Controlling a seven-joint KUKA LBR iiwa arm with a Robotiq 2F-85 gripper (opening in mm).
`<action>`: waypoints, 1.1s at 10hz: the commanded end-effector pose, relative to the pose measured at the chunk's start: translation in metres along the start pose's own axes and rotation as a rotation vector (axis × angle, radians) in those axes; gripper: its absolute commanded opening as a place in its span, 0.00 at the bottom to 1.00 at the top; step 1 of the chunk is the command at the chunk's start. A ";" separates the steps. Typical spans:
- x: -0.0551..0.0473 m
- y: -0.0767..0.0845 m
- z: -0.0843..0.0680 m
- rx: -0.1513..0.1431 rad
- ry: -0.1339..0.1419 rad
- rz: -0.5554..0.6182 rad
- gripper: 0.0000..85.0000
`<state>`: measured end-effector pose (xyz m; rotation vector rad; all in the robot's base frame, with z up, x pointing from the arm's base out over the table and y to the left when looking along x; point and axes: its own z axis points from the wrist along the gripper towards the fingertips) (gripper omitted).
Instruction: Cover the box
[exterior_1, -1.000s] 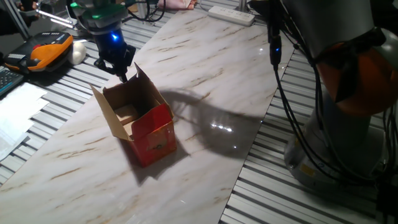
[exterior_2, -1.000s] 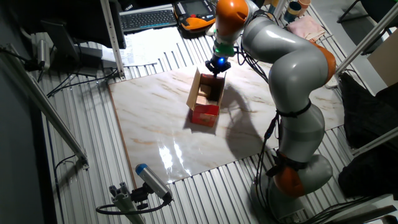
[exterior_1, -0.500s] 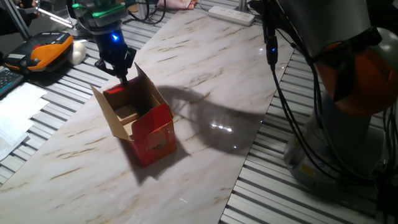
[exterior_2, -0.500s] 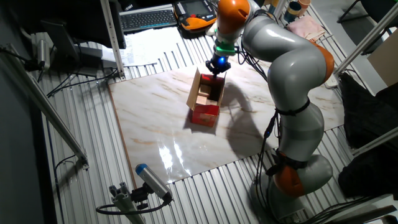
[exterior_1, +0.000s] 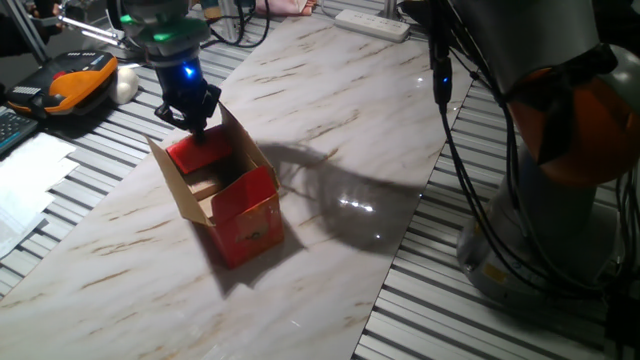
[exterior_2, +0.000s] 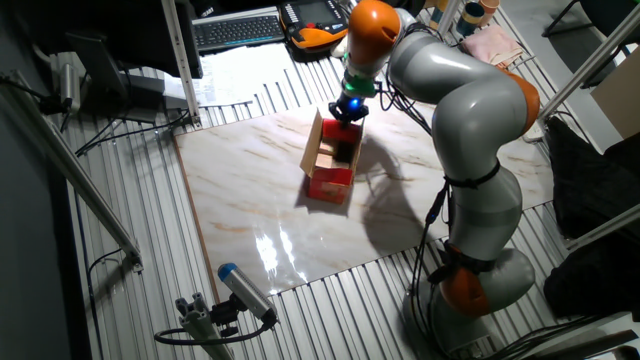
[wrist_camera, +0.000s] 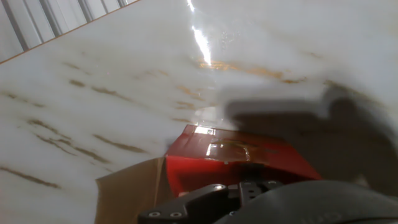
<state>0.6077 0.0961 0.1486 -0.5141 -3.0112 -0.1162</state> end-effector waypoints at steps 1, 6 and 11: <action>-0.001 0.000 0.003 0.001 -0.004 -0.002 0.00; -0.003 0.001 0.009 -0.001 -0.018 0.002 0.00; 0.002 -0.001 -0.007 0.001 0.002 0.006 0.00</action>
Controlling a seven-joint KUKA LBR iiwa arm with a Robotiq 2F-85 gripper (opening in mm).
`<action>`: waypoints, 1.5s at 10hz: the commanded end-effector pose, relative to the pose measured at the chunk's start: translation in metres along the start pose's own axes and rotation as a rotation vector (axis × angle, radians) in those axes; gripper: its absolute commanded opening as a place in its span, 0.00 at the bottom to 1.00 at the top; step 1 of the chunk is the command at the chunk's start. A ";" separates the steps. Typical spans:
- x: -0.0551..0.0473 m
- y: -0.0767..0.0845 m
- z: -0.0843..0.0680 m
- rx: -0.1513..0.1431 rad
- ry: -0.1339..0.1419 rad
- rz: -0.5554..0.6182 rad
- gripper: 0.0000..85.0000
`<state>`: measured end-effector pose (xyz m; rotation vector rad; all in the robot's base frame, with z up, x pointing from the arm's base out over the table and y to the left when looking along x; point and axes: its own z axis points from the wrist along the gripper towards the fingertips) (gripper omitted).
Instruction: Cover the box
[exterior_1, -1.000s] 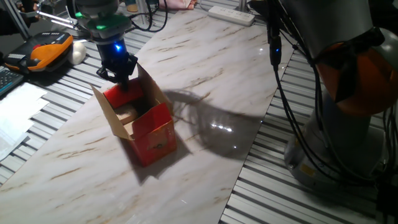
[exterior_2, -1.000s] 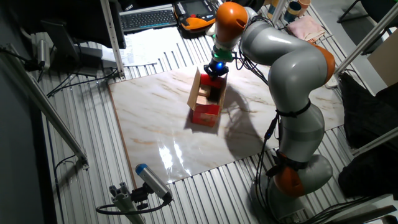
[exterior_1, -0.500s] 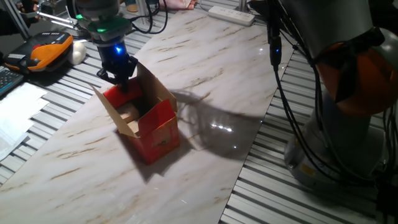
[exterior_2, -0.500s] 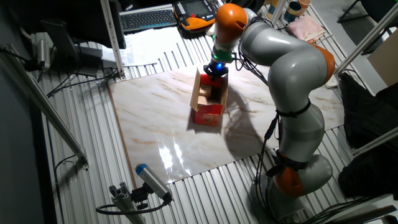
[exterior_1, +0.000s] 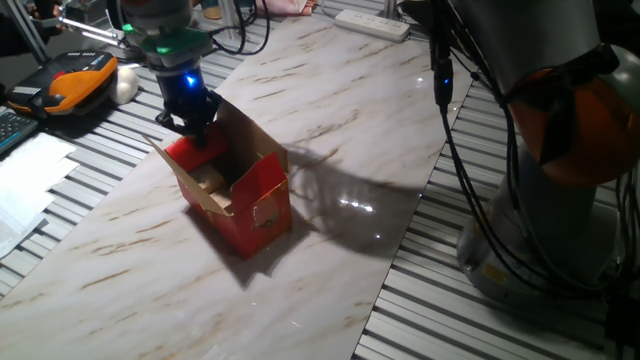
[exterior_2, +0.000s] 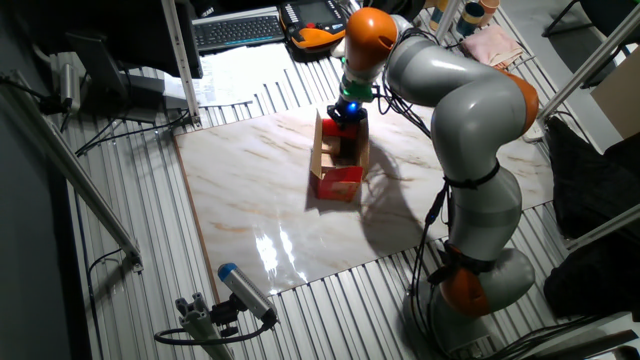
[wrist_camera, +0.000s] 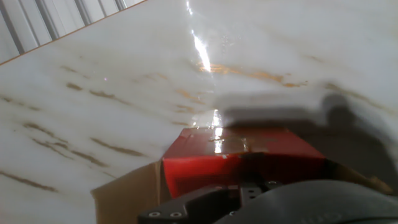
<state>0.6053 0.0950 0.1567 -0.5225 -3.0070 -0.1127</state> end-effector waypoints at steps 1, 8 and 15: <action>0.003 -0.001 -0.008 0.004 0.007 0.001 0.00; 0.023 -0.016 -0.045 0.009 0.042 0.004 0.00; 0.024 -0.018 -0.050 -0.023 0.073 0.029 0.00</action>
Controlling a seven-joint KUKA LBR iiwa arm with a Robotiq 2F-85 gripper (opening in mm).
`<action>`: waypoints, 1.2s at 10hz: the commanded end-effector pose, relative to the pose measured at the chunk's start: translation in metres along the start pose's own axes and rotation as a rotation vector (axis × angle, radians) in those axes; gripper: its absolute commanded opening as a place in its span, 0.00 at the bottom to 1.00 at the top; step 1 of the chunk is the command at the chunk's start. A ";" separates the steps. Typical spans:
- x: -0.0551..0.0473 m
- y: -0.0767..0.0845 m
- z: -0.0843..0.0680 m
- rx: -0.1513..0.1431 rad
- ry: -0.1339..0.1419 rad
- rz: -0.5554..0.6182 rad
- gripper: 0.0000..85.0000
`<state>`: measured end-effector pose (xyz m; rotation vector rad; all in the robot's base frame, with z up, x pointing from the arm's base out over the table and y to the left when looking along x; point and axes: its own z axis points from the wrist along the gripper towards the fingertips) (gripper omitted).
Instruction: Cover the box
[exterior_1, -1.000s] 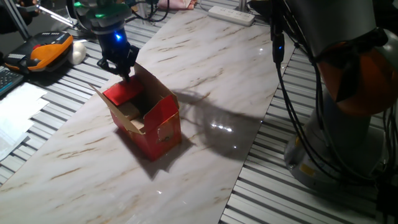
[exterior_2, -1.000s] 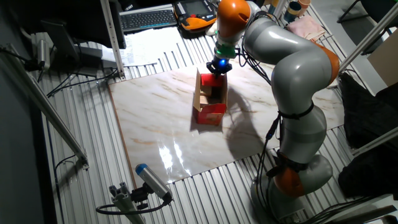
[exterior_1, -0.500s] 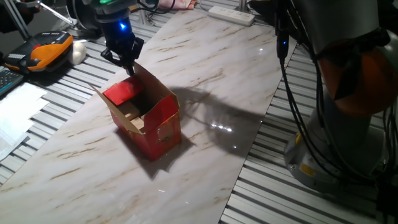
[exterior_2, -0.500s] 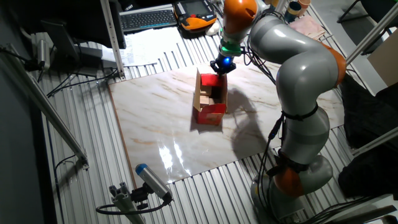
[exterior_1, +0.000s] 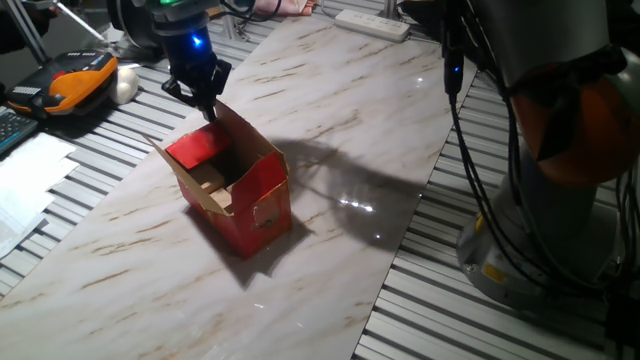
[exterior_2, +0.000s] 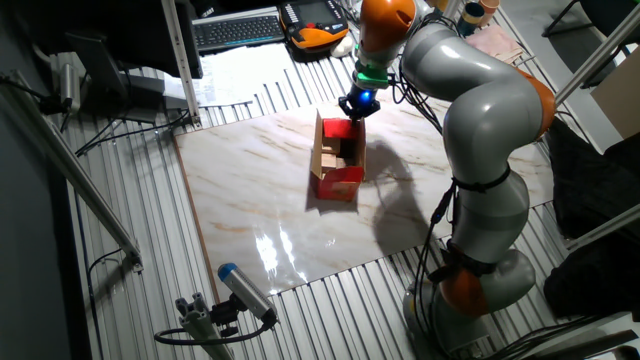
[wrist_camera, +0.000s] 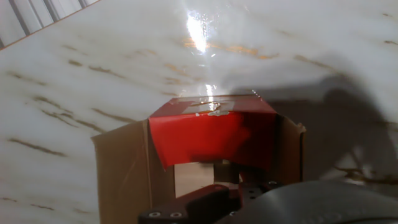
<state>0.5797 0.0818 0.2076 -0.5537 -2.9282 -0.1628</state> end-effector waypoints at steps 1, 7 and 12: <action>0.000 0.000 0.000 -0.001 0.000 0.007 0.00; 0.038 0.000 -0.004 -0.004 0.031 0.030 0.00; 0.102 -0.004 0.000 -0.050 0.055 0.074 0.00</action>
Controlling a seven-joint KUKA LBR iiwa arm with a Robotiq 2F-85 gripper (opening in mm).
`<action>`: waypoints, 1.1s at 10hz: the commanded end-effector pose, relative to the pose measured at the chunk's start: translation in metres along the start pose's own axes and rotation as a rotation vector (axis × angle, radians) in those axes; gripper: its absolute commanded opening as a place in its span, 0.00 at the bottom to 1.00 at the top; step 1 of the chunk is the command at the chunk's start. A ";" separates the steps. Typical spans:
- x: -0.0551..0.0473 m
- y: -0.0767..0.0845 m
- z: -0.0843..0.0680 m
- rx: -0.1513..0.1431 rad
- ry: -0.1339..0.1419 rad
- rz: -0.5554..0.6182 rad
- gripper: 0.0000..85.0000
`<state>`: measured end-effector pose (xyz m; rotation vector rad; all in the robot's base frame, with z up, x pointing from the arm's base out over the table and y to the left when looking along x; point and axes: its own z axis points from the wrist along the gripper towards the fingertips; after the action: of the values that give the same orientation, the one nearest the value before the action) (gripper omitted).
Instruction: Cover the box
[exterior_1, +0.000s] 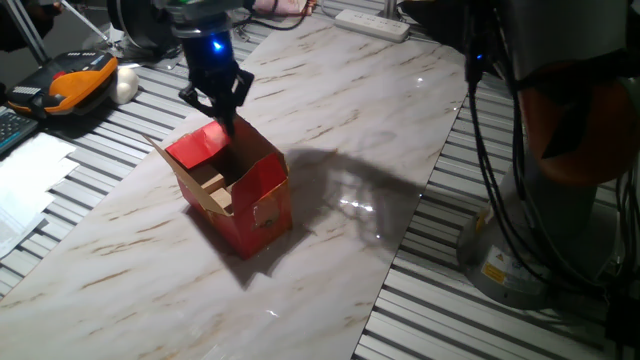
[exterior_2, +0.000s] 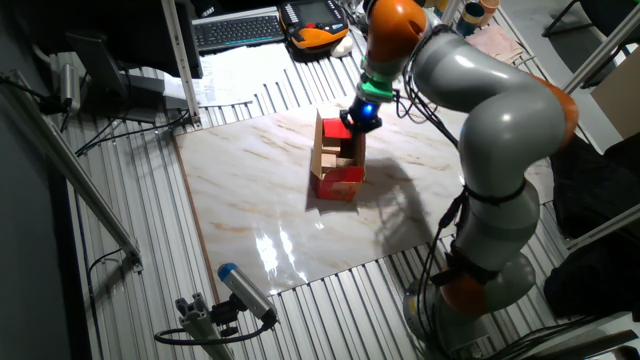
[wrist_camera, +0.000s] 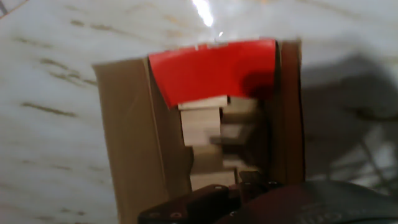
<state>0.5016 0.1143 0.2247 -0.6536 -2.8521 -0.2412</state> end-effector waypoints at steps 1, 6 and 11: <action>0.017 -0.008 0.004 -0.003 0.000 0.001 0.00; -0.065 0.004 -0.012 -0.010 0.016 -0.027 0.00; -0.061 0.006 -0.007 0.001 0.005 -0.022 0.00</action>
<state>0.5589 0.0933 0.2182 -0.6220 -2.8554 -0.2455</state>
